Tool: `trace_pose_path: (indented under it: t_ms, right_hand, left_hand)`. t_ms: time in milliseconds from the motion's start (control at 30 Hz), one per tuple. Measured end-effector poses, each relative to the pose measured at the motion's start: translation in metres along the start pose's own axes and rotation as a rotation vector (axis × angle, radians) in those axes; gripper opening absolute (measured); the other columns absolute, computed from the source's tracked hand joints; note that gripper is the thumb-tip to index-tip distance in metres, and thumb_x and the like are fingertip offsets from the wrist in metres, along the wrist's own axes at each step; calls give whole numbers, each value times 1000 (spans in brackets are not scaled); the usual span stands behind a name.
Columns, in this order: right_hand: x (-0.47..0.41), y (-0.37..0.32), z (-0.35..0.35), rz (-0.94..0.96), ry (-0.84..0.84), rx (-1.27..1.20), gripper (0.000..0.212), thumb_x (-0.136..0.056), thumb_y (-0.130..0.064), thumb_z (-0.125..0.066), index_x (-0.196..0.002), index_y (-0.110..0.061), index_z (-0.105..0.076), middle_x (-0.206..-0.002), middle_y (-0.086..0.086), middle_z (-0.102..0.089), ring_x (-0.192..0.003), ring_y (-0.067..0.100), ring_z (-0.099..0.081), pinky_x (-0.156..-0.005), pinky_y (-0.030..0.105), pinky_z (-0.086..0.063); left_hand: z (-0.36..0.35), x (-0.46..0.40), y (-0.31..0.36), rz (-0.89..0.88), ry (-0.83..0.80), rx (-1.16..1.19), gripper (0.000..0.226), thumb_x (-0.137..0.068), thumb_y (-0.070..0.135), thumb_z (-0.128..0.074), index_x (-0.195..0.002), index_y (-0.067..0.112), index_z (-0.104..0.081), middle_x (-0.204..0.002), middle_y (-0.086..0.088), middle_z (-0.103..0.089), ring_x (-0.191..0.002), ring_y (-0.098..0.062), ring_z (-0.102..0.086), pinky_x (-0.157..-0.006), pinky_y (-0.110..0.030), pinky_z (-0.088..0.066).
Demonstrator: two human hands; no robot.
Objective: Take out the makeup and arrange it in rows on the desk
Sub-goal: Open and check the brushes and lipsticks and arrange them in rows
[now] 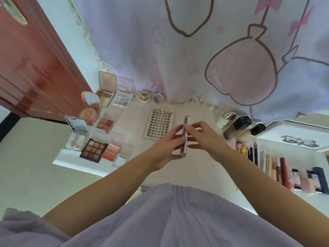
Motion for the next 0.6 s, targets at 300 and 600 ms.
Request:
trace_pose_path:
  t_ms: [300, 600]
  right_hand:
    - [14, -11, -6, 138, -45, 272, 35, -83, -38, -67, -111, -25, -50, -99, -12, -62, -90, 8, -64, -85, 30, -53]
    - [21, -24, 3, 150, -184, 280, 40, -85, -32, -67, -120, -29, -47, -107, -9, -62, -93, 5, -64, -81, 22, -50]
  left_hand:
    - [19, 2, 16, -68, 7, 84, 46, -92, 24, -57, -136, 21, -44, -123, -4, -63, -113, -19, -60, -93, -43, -51]
    - [13, 2, 24, -116, -6, 45, 30, -92, 24, -56, -120, 13, -59, -110, -6, -68, -103, -19, -65, -82, -37, -56]
Point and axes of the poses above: each hand's wrist, its own x-axis away from the middle knuckle, its own z-axis out of the back of the hand, y = z × x, the point moved 2 cm from there along -x, towards the middle knuckle
